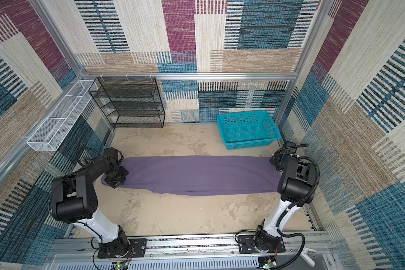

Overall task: Fold and stack the trousers
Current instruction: Smooth out the trousers at the center of the table.

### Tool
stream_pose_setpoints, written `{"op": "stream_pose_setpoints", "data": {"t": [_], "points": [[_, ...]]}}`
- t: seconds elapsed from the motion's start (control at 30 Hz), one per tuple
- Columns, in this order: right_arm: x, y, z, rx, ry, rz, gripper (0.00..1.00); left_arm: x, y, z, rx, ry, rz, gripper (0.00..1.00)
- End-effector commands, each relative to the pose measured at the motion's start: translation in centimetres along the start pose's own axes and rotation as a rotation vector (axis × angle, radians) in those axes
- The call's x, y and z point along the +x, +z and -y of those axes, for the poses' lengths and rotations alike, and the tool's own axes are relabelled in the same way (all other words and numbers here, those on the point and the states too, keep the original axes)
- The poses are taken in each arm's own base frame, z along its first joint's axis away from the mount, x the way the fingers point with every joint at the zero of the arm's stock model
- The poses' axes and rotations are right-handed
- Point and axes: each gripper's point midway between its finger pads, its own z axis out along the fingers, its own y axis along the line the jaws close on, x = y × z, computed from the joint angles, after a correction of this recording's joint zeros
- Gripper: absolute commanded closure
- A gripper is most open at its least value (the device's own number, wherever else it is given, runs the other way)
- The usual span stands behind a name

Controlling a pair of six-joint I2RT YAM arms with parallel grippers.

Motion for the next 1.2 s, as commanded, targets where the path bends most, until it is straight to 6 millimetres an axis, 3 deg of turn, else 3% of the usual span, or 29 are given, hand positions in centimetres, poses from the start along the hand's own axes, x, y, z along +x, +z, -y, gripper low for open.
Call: {"op": "stream_pose_setpoints", "data": {"t": [0.0,0.13,0.33,0.47,0.6,0.7,0.87,1.0,1.07,1.17], "points": [[0.5,1.0,0.7,0.03,0.006,-0.026,0.7,-0.2,0.3,-0.9,-0.05,0.014,0.005,1.0],[0.0,0.6,-0.2,-0.019,0.039,-0.019,0.63,-0.4,-0.4,-0.7,-0.033,0.012,0.016,1.0],[-0.5,-4.7,-0.8,-0.044,0.106,0.067,0.39,-1.4,-4.1,1.0,0.053,0.009,0.101,1.0],[0.8,-8.4,-1.1,0.008,0.086,0.12,0.27,-2.0,-9.2,3.8,0.113,0.075,0.214,1.0],[3.2,-9.8,0.5,0.071,0.1,0.112,0.17,-0.8,-14.9,8.8,0.249,0.173,0.322,0.98],[5.2,-10.0,1.1,0.072,0.096,0.081,0.14,2.8,-18.2,14.0,0.367,0.32,0.361,0.94],[7.7,-10.7,0.8,0.006,0.103,0.051,0.17,11.8,-20.0,21.9,0.55,0.573,0.314,0.91],[8.0,-12.3,-0.2,-0.074,0.08,0.079,0.3,17.5,-19.4,24.7,0.574,0.736,0.253,0.97],[7.9,-13.0,0.1,-0.063,0.077,0.106,0.43,19.9,-18.9,25.4,0.579,0.773,0.221,1.0],[7.9,-13.4,1.1,-0.036,0.096,0.13,0.55,23.5,-18.9,27.0,0.599,0.846,0.186,1.0]]}}
